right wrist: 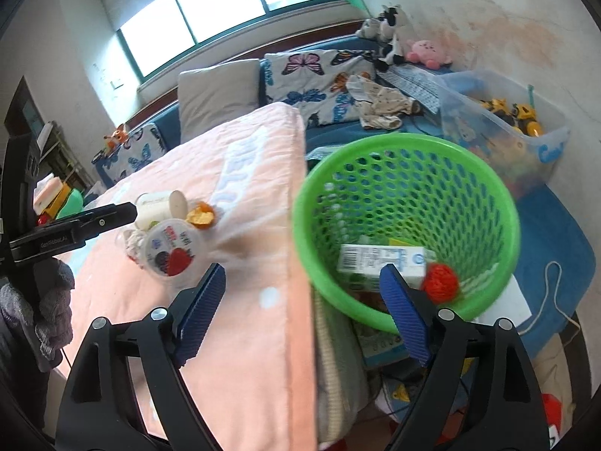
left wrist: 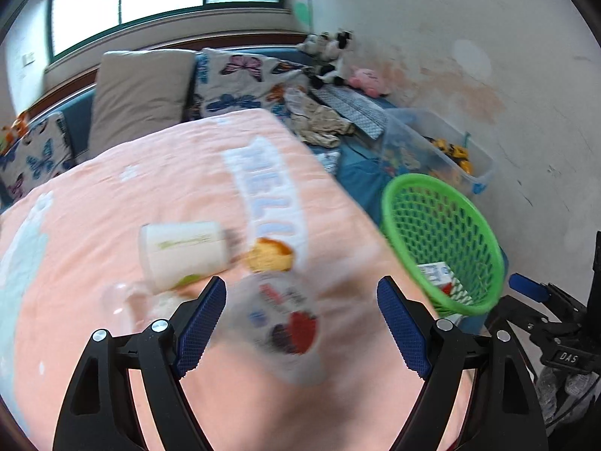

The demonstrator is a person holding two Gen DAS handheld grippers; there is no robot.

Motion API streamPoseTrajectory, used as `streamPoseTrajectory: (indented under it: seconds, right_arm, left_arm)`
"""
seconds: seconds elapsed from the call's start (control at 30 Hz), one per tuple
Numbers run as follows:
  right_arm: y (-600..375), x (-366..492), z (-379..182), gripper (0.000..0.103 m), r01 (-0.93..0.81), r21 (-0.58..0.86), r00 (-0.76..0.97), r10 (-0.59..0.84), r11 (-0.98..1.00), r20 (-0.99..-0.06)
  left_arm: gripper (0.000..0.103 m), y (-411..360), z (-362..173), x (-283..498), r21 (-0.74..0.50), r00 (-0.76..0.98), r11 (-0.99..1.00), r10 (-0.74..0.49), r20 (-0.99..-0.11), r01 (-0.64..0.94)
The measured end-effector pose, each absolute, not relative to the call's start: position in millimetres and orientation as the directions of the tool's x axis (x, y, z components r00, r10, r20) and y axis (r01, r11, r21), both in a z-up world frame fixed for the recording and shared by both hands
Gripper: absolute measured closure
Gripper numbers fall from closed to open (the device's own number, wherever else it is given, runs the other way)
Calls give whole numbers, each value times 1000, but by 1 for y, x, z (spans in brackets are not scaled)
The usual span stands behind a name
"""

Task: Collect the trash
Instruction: 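Move both grippers back over the bed toward the yogurt cup and wrapper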

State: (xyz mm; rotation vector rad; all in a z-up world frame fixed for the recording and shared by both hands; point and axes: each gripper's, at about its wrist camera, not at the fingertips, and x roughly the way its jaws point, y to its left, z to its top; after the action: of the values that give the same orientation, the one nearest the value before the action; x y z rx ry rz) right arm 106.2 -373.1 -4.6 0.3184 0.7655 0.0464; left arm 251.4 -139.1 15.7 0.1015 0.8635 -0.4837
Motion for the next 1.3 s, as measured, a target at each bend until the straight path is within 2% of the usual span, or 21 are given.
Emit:
streamPoseTrajectory:
  seconds: [0.4,0.8,1.3]
  right_arm:
    - [-310,133,-5,13,-62,309,685,266,949,-679]
    - [-251,173,-22,9,-183,346,613,382,920,-692]
    - [-220,224,-56,7,-189,335,556,382,923,-739]
  left_arm:
    - [23,-56,15,251,-129,600,941,-302,-741,314]
    - [23,-6,5,248,-142,610,963,-257,-750,231]
    - [23,19,-11,249,-158,591,967,-247,-767,200]
